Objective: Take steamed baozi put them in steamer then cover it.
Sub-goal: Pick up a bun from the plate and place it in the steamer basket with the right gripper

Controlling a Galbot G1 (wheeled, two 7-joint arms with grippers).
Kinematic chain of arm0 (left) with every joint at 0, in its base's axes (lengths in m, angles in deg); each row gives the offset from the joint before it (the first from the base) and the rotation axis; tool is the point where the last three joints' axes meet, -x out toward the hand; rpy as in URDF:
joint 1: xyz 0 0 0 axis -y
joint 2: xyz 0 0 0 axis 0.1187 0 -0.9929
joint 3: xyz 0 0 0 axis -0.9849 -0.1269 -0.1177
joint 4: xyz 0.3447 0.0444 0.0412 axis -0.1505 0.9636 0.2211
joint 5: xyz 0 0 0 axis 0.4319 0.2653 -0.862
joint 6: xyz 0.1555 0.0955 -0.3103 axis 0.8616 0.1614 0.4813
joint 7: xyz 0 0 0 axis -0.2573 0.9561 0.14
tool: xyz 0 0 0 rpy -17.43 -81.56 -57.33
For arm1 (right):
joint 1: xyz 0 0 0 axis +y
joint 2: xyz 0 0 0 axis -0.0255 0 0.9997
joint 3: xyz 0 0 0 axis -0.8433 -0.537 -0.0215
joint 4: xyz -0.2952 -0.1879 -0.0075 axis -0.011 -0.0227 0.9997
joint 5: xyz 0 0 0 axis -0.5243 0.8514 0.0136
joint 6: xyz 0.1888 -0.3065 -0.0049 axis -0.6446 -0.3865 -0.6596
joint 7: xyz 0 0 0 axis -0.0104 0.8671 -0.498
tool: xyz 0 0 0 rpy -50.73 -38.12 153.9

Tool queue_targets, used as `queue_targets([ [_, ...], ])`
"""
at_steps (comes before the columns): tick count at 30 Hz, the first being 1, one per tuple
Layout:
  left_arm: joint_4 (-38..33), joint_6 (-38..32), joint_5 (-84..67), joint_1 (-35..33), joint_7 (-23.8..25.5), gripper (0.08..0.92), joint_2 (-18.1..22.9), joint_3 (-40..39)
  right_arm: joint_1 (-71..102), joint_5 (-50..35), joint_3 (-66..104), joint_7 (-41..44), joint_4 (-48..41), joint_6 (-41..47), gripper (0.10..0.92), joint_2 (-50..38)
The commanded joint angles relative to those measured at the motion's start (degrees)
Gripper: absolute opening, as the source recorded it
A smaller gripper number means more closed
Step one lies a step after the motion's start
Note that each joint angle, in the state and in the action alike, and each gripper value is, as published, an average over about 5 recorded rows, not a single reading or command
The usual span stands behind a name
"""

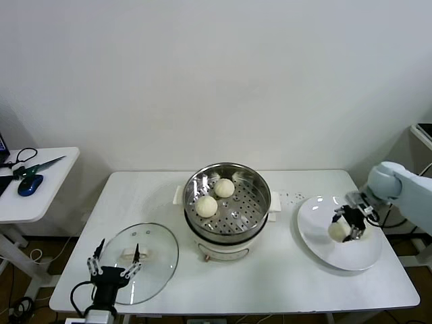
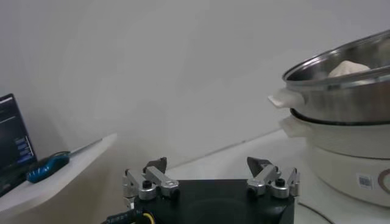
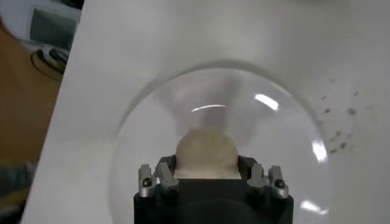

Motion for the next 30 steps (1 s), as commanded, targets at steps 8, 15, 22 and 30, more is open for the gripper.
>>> queue_targets([
  [8,-0.2,0.4,0.3,-0.6,0.1,0.823,-0.9,-0.8,-33.8,1.4,-17.1,0.9,9.8,-22.5,0.662,21.5],
  [15,0.1,-0.1,0.3,-1.3,0.1,0.823,-0.7,-0.9,-30.2,2.0,-14.2,1.0,15.4,-22.3,0.669,28.5],
  [22,0.0,-0.5,-0.1,-2.0,0.0,0.823,-0.7,-0.3,-21.3,6.2,-12.2,1.2,16.9,-20.9,0.670,32.7],
  [30,0.1,-0.7,-0.5,-2.3,0.0,0.823,-0.5,-0.2,-14.7,7.4,-13.4,0.6,16.1,-19.6,0.670,35.8],
])
